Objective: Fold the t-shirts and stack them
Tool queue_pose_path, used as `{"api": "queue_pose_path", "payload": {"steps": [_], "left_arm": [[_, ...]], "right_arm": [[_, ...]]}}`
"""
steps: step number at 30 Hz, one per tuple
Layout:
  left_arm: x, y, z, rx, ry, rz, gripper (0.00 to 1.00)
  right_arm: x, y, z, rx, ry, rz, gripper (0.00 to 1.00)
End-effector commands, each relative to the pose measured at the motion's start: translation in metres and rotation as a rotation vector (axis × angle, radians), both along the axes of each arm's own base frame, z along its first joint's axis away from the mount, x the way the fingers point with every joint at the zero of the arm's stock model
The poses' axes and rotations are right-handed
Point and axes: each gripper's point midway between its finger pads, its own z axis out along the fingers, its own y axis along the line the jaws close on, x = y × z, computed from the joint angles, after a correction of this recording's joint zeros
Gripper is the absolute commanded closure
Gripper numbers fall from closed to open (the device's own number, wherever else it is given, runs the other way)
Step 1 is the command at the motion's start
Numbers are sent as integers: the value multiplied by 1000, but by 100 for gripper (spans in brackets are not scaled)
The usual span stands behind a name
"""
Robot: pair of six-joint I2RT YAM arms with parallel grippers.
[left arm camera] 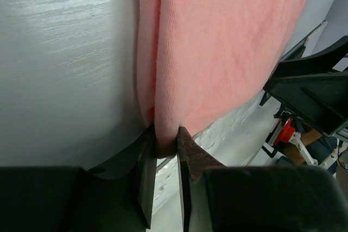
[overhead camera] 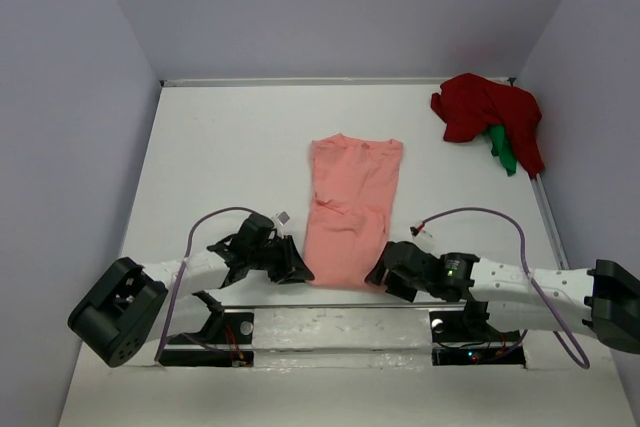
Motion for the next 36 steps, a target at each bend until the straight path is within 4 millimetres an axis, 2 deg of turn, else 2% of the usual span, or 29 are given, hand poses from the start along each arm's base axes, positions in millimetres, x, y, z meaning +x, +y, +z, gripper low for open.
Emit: {"api": "queue_pose_path", "payload": {"steps": [1,7,8,9,10,11,12,13,15,17,26,30,34,36], "left_arm": [[3,-7,8,-22,-23,-28,71],[2,-6,7,-21,-22,-28,71],[2,-5,7,-20,-20,-28,72],[2,-5,6,-17,-20,-28,73],[1,-5,4,-14,-17,-29,74],[1,-4,3,-12,-16,-30,78],[0,-4,3,-11,-13,-31,82],[0,-4,3,-11,-13,-31,88],[0,-4,2,-8,-11,-30,96],[1,-4,3,-8,-12,-27,100],[11,0,9,33,-65,-4,100],[14,3,21,44,-93,19,100],[10,2,37,19,-123,45,100],[5,4,37,24,-106,60,100]], "right_arm": [[-8,-34,-24,-147,29,-32,31],[-11,-34,-28,-162,46,-34,32],[-11,-34,-27,-160,45,-37,37],[-12,-36,-28,-167,49,-40,44],[-12,-36,-29,-164,62,-63,57],[-14,-35,-30,-167,64,-50,85],[-14,-34,-30,-164,63,-50,94],[-15,-35,-30,-175,64,-58,98],[-15,-37,-30,-194,68,-62,100],[-14,-37,-30,-200,62,-69,100],[-11,-39,-21,-247,39,-78,100],[-14,-37,-13,-314,12,-64,100],[-19,-36,-8,-364,3,-71,100],[-18,-39,-4,-368,2,-91,100]]}}
